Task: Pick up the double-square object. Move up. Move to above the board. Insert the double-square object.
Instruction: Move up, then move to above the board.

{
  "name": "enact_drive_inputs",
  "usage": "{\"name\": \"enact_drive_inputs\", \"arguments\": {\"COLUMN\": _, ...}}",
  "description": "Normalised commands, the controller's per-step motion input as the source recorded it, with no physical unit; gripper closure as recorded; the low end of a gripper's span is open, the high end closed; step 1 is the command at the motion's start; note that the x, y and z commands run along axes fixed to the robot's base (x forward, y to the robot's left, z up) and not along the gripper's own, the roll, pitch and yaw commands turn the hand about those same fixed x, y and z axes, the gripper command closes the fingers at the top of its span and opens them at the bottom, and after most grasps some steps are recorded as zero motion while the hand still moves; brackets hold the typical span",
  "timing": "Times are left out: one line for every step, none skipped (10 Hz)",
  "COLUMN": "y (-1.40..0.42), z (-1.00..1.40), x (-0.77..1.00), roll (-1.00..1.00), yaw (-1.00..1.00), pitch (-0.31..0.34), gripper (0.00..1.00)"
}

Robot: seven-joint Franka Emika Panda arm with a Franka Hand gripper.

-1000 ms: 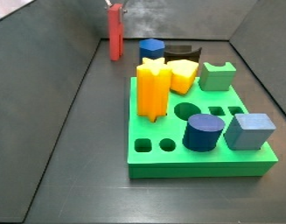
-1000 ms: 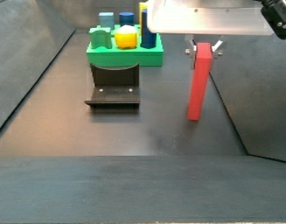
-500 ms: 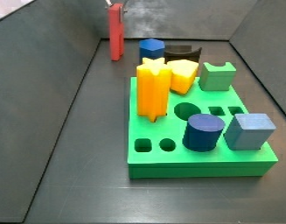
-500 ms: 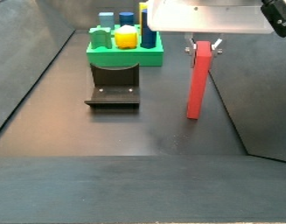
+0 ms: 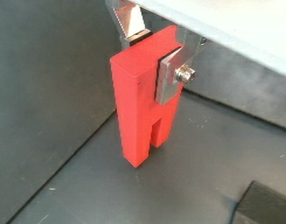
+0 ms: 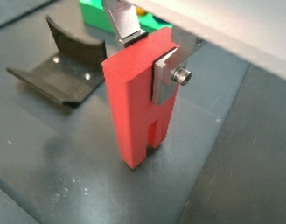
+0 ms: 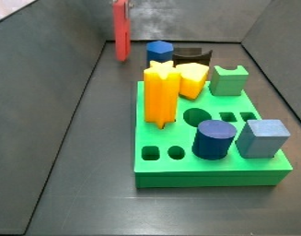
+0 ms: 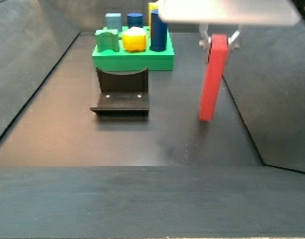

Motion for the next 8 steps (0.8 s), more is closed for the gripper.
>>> {"name": "enact_drive_inputs", "arguments": {"y": 0.03, "z": 0.6, "x": 0.03, "roll": 0.02, "yaw": -0.01, "pitch": 0.054, "gripper": 1.0}}
{"name": "enact_drive_inputs", "arguments": {"y": 0.02, "z": 0.4, "x": 0.02, "roll": 0.04, "yaw": -0.02, "pitch": 0.077, "gripper": 1.0}}
{"name": "enact_drive_inputs", "arguments": {"y": 0.02, "z": 0.24, "x": 0.02, "roll": 0.04, "yaw": -0.01, "pitch": 0.082, "gripper": 1.0}}
{"name": "enact_drive_inputs", "arguments": {"y": -0.42, "z": 1.0, "x": 0.09, "roll": -0.05, "yaw": 0.03, "pitch": 0.396, "gripper": 1.0}}
{"name": "enact_drive_inputs", "arguments": {"y": -0.43, "z": 1.0, "x": 0.1, "roll": -0.05, "yaw": 0.03, "pitch": 0.397, "gripper": 1.0}}
{"name": "enact_drive_inputs", "arguments": {"y": -0.36, "z": 1.0, "x": 0.09, "roll": -0.04, "yaw": 0.04, "pitch": 0.325, "gripper": 1.0}}
{"name": "enact_drive_inputs", "arguments": {"y": -0.32, "z": 1.0, "x": 0.08, "roll": -0.03, "yaw": 0.03, "pitch": 0.241, "gripper": 1.0}}
{"name": "enact_drive_inputs", "arguments": {"y": -0.29, "z": 1.0, "x": 0.07, "roll": -0.03, "yaw": 0.02, "pitch": 0.146, "gripper": 1.0}}
